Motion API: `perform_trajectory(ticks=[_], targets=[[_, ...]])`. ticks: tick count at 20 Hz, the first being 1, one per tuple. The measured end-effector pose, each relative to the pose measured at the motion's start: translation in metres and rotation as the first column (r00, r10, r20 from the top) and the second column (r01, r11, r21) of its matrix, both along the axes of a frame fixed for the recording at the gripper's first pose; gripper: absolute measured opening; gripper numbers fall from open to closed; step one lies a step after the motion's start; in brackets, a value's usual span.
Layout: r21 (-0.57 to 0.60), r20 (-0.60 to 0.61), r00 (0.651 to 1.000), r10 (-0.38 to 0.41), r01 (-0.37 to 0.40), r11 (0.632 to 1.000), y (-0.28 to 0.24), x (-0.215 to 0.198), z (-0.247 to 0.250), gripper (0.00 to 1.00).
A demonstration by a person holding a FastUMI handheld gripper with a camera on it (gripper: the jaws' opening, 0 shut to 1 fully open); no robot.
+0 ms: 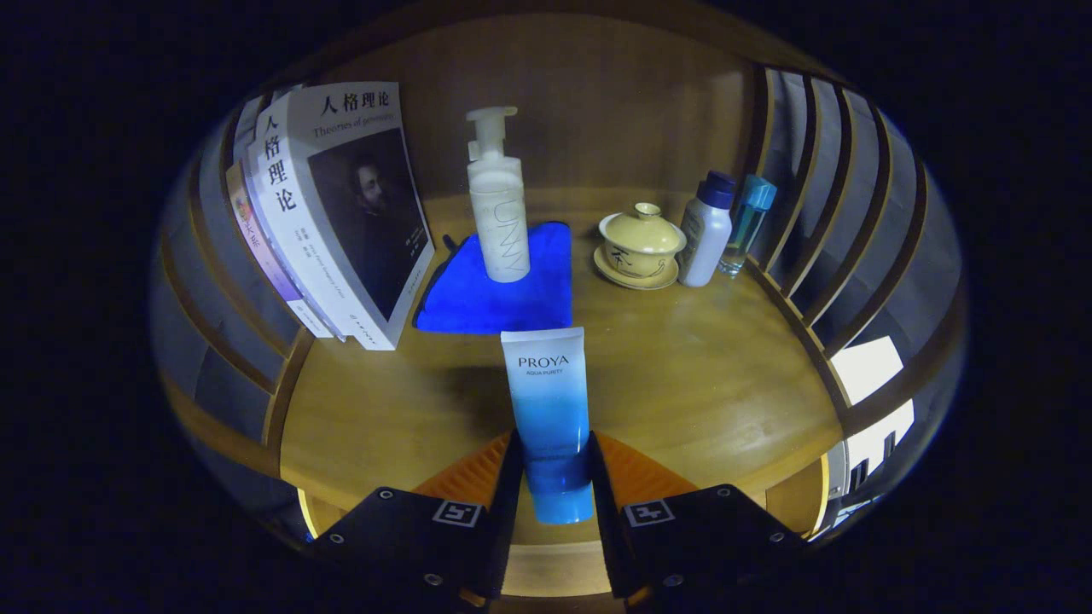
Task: Pull open the drawer, take out the items inside it, and place them on the countertop above the cabinet.
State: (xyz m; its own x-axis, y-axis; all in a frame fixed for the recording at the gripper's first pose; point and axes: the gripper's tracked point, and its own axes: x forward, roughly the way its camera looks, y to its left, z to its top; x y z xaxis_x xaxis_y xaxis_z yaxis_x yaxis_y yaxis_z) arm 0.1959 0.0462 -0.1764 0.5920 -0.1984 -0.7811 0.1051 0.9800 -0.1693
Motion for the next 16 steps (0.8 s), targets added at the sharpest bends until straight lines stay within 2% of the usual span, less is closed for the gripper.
perform_trajectory(ticks=[7,10,14,16], targets=[[-0.010,-0.033,0.999,0.022,-0.023,1.000,-0.001,0.002,-0.010,0.49],[-0.003,-0.005,0.999,0.037,-0.037,0.999,0.003,0.002,-0.006,0.53],[0.080,0.127,0.990,0.064,-0.075,0.994,0.022,-0.007,0.024,0.95],[0.099,0.219,0.974,0.056,-0.080,0.992,0.026,-0.024,0.049,0.96]])
